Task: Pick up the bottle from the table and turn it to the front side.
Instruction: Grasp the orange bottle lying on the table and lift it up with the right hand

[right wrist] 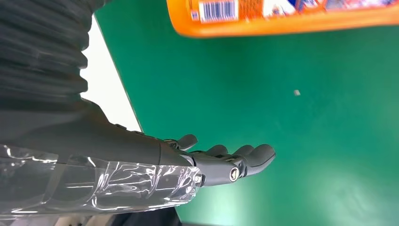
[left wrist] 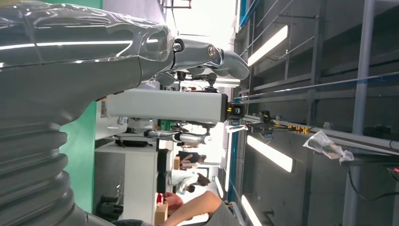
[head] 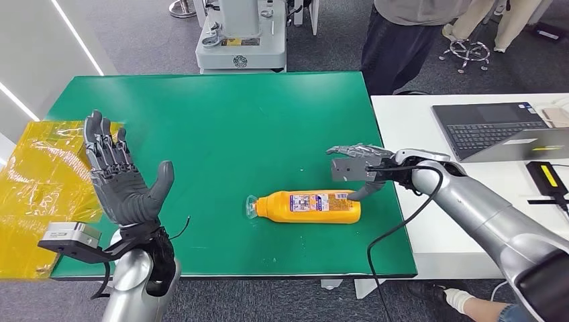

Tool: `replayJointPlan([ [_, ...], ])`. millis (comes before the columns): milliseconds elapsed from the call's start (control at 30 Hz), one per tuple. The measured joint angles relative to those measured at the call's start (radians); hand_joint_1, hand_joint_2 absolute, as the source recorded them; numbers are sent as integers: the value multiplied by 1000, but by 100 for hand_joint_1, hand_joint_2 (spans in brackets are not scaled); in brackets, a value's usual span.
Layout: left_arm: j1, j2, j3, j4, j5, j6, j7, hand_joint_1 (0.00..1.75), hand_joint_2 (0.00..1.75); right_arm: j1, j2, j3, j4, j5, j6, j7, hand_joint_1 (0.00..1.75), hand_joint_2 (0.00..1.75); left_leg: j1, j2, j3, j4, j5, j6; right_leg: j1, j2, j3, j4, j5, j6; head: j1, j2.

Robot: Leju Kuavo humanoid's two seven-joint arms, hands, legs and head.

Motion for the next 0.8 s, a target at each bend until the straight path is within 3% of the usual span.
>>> replayJointPlan([
  [267, 7, -2, 0, 0, -12, 0, 0, 0, 175, 48, 8, 40, 51, 4, -61, -38, 0, 175, 0, 0, 0, 0, 0, 0, 0, 0, 0, 0, 0, 0, 0, 0],
  [800, 8, -3, 0, -2, -13, 0, 0, 0, 175, 59, 18, 56, 84, 4, -64, -44, 0, 175, 0, 0, 0, 0, 0, 0, 0, 0, 0, 0, 0, 0, 0, 0],
])
